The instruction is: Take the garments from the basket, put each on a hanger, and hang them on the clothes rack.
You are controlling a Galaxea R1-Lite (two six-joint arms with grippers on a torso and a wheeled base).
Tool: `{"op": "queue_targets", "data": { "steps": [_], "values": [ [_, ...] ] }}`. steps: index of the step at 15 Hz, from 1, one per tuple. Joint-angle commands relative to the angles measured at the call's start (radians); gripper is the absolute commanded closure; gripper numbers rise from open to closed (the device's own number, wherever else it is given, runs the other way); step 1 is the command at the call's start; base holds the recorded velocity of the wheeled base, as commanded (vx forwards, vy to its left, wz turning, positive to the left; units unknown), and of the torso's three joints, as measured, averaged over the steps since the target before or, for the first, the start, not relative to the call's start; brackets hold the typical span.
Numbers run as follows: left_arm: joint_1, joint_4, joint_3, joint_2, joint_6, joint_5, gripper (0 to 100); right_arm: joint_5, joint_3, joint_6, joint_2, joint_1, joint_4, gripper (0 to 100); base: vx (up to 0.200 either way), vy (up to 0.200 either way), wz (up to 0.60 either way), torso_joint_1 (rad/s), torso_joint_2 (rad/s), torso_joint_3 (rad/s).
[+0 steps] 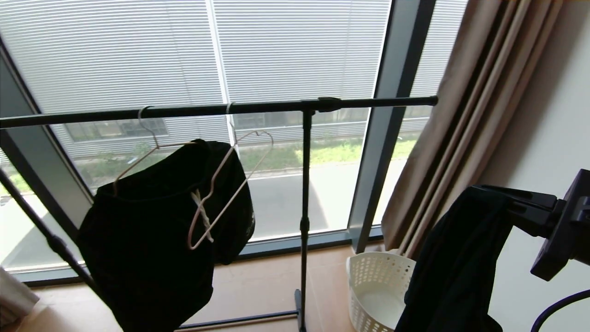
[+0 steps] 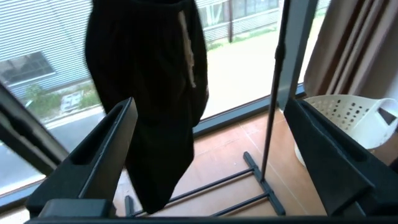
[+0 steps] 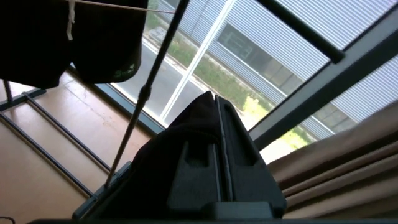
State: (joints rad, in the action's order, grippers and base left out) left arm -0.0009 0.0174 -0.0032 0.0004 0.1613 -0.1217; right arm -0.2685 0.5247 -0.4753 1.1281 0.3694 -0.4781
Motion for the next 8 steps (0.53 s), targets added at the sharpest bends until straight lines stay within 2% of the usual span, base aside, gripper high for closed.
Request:
{"op": "queue_targets", "data": {
  "steps": [1, 2, 6, 8],
  "values": [
    [0.001, -0.001, 0.0, 0.001, 0.0, 0.001, 0, -0.001, 0.0, 0.0, 0.001, 0.0, -0.001, 100, 0.0, 0.0, 0.6, 0.002, 0.0, 0.007],
    [-0.001, -0.001, 0.0, 0.001, 0.0, -0.001, 0, -0.001, 0.0, 0.0, 0.001, 0.0, -0.001, 100, 0.0, 0.0, 0.6, 0.002, 0.0, 0.002],
    [-0.001, -0.001, 0.0, 0.001, 0.0, -0.001, 0, -0.001, 0.001, 0.0, -0.004, 0.0, -0.001, 100, 0.0, 0.0, 0.0, 0.0, 0.0, 0.0],
    [-0.001, -0.001, 0.0, 0.001, 0.0, -0.001, 0, -0.001, 0.001, 0.0, -0.004, 0.0, -0.001, 100, -0.2, 0.2, 0.0, 0.002, 0.0, 0.005]
  ]
}}
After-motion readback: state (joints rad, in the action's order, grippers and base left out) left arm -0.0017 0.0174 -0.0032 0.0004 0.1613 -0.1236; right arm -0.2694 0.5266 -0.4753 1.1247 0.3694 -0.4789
